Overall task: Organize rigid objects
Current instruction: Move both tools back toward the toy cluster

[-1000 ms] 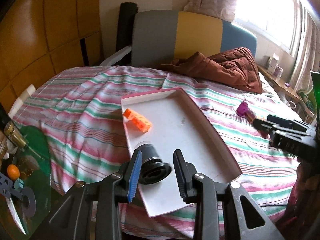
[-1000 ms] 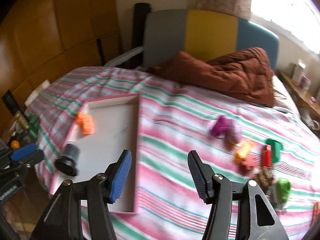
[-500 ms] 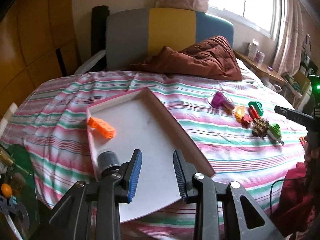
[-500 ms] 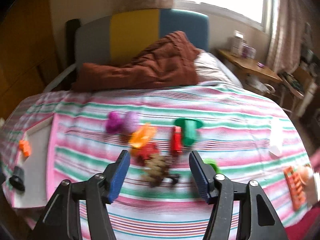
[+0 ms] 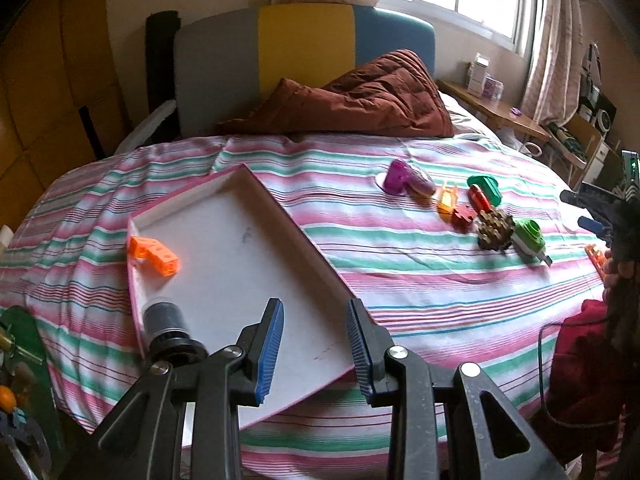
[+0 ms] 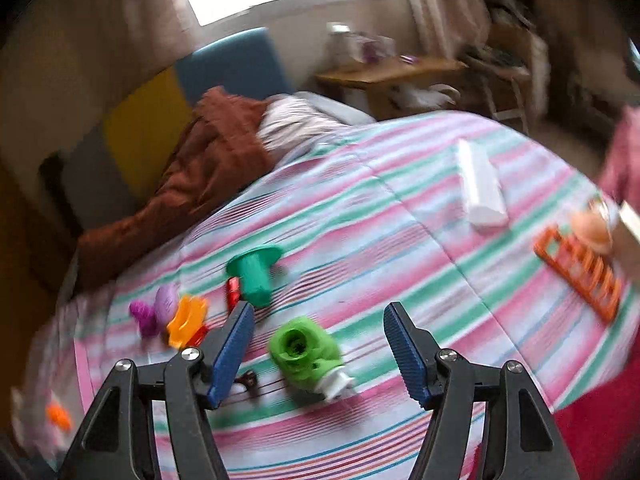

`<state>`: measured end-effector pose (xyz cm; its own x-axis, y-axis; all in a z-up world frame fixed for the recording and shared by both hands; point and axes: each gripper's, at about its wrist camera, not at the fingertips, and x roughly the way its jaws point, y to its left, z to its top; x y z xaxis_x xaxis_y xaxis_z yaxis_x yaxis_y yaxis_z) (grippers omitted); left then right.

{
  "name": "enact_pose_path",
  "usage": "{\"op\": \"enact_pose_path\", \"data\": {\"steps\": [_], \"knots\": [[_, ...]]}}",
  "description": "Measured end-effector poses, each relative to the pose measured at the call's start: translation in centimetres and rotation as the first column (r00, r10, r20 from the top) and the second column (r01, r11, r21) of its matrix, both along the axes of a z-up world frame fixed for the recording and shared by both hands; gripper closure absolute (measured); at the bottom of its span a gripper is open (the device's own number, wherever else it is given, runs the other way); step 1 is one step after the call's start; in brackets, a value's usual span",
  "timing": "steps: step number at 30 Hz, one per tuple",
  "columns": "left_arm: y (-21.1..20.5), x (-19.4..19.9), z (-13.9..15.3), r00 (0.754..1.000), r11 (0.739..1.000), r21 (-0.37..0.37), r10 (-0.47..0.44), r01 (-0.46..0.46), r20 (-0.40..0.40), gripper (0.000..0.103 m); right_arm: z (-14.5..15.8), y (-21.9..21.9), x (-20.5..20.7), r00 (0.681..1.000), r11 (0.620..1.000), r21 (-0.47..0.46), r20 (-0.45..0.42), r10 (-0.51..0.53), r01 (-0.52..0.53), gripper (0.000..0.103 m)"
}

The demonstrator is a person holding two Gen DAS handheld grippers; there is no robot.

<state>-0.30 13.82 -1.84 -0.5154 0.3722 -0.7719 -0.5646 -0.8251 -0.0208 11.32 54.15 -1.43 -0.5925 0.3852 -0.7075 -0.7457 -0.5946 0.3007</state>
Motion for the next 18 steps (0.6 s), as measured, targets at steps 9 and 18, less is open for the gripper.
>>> {"op": "enact_pose_path", "data": {"steps": [9, 18], "knots": [[3.4, 1.2, -0.8, 0.995, 0.996, -0.004, -0.093, 0.093, 0.031, 0.071, -1.4, 1.8, 1.2, 0.995, 0.986, -0.148, -0.045, -0.087, 0.08, 0.031], [6.6, 2.1, -2.0, 0.981, 0.984, -0.015, -0.178, 0.179, 0.073, 0.071, -2.2, 1.7, 0.5, 0.998, 0.984, -0.172, -0.024, -0.055, 0.05, 0.026]]}}
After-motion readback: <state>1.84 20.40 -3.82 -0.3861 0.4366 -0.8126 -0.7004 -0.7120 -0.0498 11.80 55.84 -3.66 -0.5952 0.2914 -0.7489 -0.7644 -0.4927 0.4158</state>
